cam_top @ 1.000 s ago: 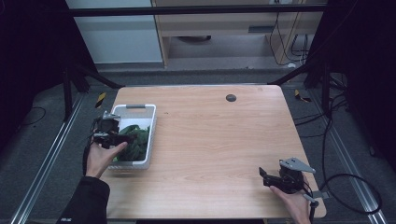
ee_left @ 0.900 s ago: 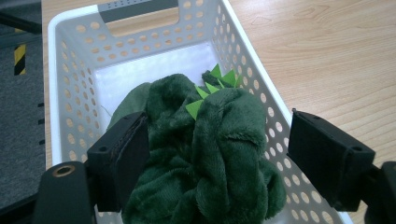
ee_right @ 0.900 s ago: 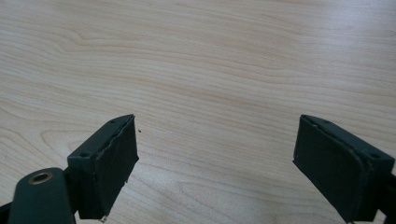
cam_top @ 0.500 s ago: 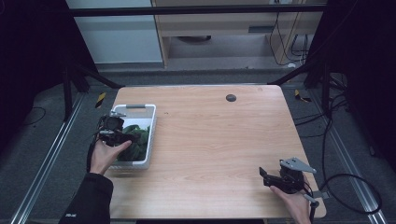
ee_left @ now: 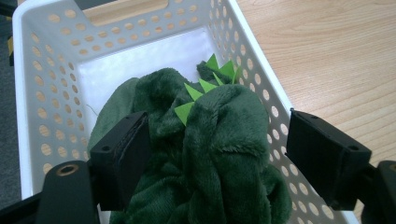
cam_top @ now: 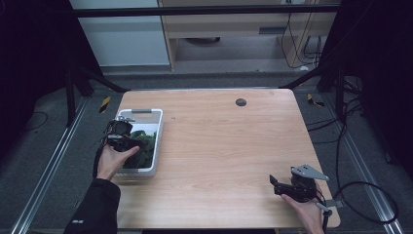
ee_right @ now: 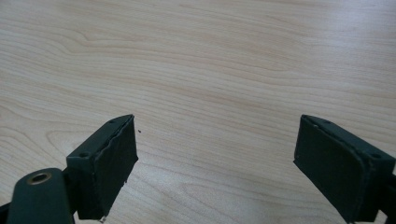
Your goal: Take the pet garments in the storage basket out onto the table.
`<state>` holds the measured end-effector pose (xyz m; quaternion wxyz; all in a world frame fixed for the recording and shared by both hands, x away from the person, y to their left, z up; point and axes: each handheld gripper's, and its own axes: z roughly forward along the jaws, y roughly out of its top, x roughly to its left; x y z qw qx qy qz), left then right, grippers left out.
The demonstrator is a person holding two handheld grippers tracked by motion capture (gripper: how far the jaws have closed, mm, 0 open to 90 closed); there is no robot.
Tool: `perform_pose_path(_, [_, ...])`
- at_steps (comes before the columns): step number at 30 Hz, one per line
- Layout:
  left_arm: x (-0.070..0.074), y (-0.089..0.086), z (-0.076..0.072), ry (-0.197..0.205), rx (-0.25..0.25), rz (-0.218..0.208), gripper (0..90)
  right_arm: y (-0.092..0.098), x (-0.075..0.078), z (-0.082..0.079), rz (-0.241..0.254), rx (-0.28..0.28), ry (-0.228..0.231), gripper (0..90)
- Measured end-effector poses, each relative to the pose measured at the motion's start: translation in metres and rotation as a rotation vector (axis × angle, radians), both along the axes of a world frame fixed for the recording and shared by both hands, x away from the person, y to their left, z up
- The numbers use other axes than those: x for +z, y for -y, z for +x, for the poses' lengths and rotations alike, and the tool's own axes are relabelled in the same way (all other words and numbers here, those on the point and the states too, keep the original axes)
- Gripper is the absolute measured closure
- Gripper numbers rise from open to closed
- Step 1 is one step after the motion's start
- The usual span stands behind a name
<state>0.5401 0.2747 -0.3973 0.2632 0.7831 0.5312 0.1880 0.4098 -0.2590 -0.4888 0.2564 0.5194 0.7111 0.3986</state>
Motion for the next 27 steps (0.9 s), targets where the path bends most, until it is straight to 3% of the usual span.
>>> perform_pose_path(9, [-0.005,0.005,0.004,-0.031,-0.020,0.019,24.0,0.000,0.000,0.000,-0.002,0.006,-0.002,13.0])
perform_pose_path(27, [-0.023,0.003,0.006,-0.102,-0.009,0.038,31.1,0.000,-0.001,0.002,-0.007,0.011,-0.012,12.0])
